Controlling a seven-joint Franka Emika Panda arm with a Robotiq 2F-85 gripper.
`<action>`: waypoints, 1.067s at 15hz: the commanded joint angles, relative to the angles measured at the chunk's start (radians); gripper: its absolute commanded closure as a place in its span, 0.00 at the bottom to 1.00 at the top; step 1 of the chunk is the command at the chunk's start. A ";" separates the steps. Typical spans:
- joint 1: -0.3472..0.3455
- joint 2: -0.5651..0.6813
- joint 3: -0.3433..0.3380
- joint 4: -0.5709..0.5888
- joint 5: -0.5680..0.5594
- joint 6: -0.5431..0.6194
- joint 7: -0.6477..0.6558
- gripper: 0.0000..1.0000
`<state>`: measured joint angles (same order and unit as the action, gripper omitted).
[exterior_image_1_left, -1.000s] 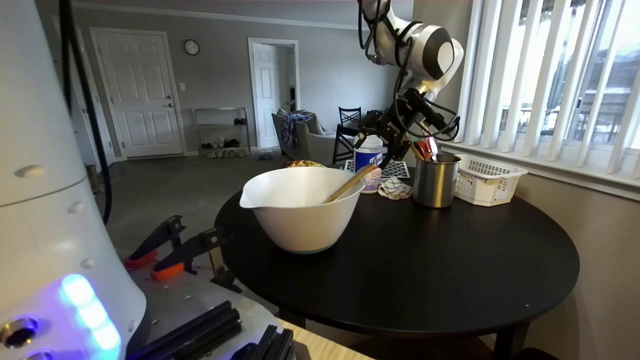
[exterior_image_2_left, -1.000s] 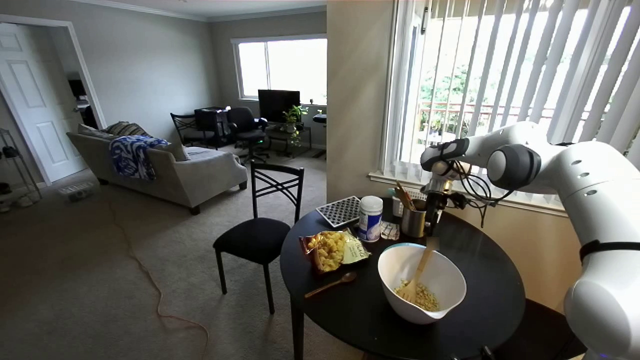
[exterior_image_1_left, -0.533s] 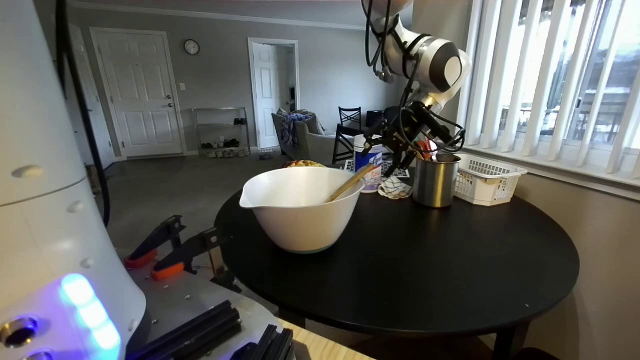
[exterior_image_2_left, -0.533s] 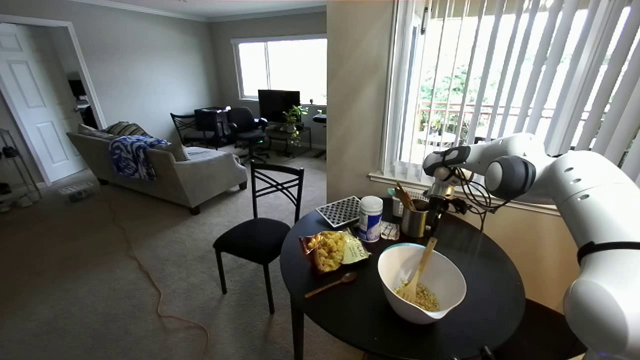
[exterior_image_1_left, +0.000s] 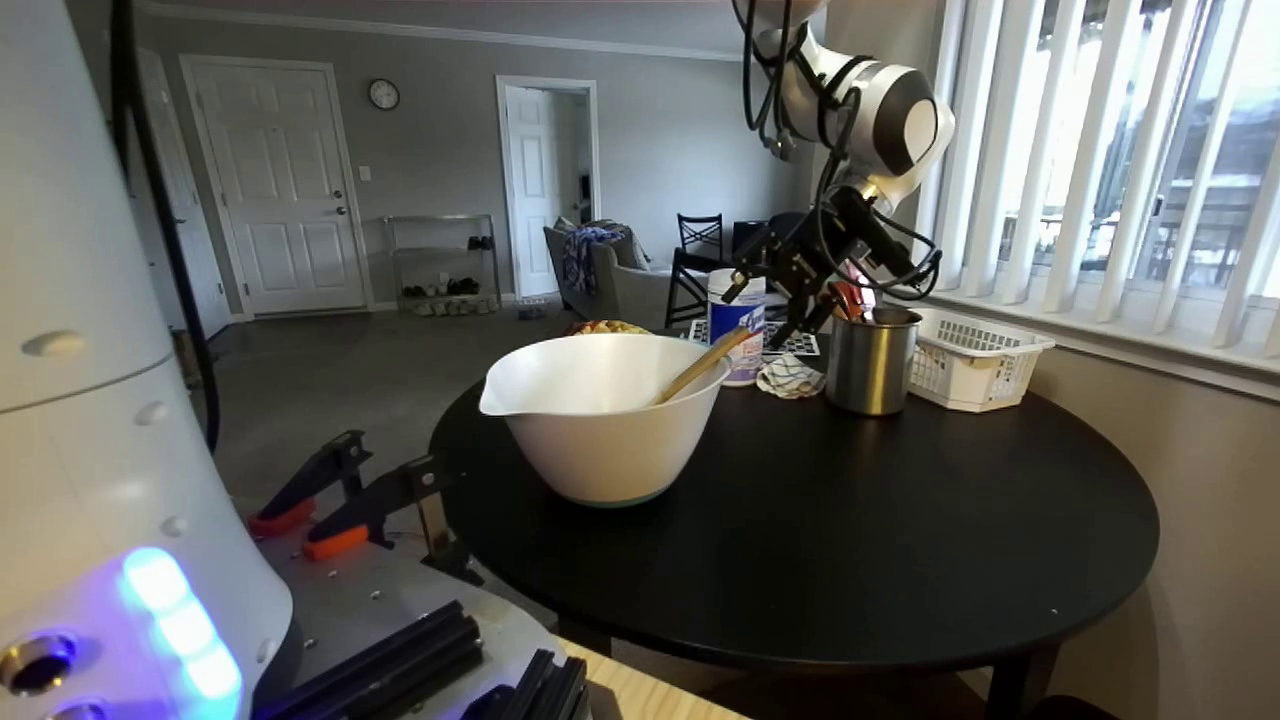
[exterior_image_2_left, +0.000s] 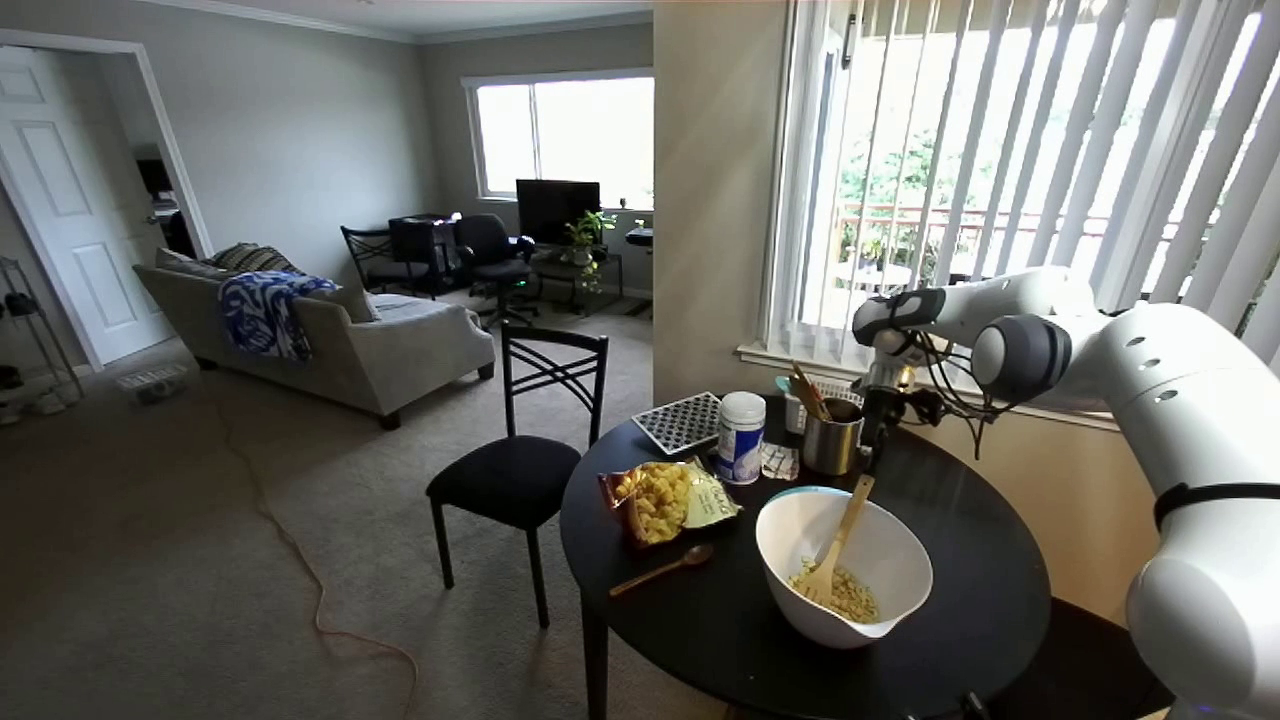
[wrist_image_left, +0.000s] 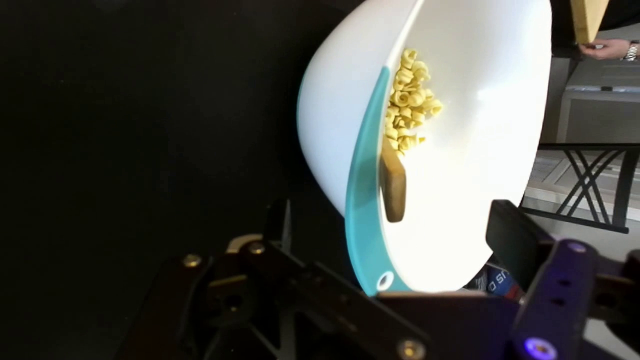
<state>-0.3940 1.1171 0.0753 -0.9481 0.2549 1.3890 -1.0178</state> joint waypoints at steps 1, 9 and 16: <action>-0.010 -0.019 0.001 -0.026 0.010 0.010 0.000 0.00; -0.006 -0.056 -0.002 -0.086 0.006 0.068 0.007 0.00; -0.003 -0.011 0.001 -0.042 0.000 0.089 0.001 0.00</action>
<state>-0.3973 1.1058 0.0765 -0.9901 0.2552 1.4788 -1.0166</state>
